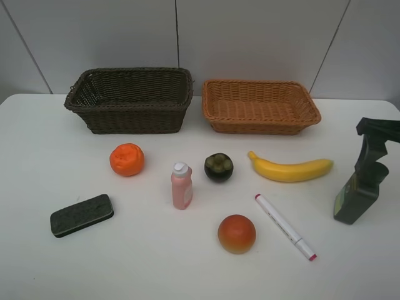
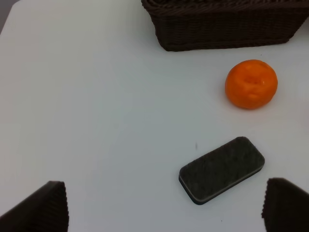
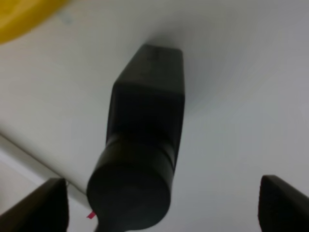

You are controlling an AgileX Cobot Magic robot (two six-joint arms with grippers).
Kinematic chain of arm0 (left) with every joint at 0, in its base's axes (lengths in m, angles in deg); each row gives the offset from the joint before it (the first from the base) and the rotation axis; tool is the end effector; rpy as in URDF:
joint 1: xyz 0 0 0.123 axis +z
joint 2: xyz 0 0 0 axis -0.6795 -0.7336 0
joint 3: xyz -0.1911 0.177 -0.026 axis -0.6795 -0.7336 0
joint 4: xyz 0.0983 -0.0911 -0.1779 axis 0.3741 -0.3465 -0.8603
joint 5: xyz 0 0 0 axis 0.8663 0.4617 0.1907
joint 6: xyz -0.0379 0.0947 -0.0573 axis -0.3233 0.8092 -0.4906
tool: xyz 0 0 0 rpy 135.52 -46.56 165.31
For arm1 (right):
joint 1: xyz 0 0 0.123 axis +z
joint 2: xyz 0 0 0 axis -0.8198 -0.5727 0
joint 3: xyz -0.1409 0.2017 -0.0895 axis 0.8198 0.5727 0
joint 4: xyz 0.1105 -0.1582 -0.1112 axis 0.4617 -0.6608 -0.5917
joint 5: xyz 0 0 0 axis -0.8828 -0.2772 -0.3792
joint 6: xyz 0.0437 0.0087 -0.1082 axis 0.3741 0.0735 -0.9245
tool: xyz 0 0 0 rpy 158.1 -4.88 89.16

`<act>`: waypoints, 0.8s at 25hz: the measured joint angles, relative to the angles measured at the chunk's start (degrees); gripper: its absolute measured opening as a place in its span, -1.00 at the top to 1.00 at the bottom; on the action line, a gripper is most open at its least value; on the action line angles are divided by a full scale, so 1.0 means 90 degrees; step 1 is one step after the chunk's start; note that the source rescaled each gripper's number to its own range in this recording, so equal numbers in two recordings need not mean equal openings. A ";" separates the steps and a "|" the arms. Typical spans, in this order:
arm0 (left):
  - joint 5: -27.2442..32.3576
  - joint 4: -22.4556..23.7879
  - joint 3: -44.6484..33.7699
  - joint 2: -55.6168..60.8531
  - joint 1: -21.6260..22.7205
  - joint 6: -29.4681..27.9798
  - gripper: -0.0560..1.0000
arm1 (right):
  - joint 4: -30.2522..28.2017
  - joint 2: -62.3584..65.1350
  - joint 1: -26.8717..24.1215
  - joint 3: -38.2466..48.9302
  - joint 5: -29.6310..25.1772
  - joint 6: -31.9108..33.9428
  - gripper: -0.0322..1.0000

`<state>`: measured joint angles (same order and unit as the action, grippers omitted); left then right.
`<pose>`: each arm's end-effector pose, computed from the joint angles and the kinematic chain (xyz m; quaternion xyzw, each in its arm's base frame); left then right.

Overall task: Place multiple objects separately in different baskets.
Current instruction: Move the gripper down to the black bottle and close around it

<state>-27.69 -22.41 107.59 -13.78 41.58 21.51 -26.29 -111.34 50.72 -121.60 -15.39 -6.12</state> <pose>0.0139 -0.0012 0.2527 0.0137 0.8510 -0.0069 0.5250 0.2169 -0.0133 0.1927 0.1543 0.9879 0.0143 0.0055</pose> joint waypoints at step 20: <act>0.0000 0.0000 0.0000 0.0000 0.0000 0.0000 -1.00 | 0.0167 -0.1241 0.0074 0.0113 0.0899 -0.0138 -0.96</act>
<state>-27.69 -22.41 107.59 -13.78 41.58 21.51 -24.79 -122.51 51.39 -120.58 -7.30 -7.36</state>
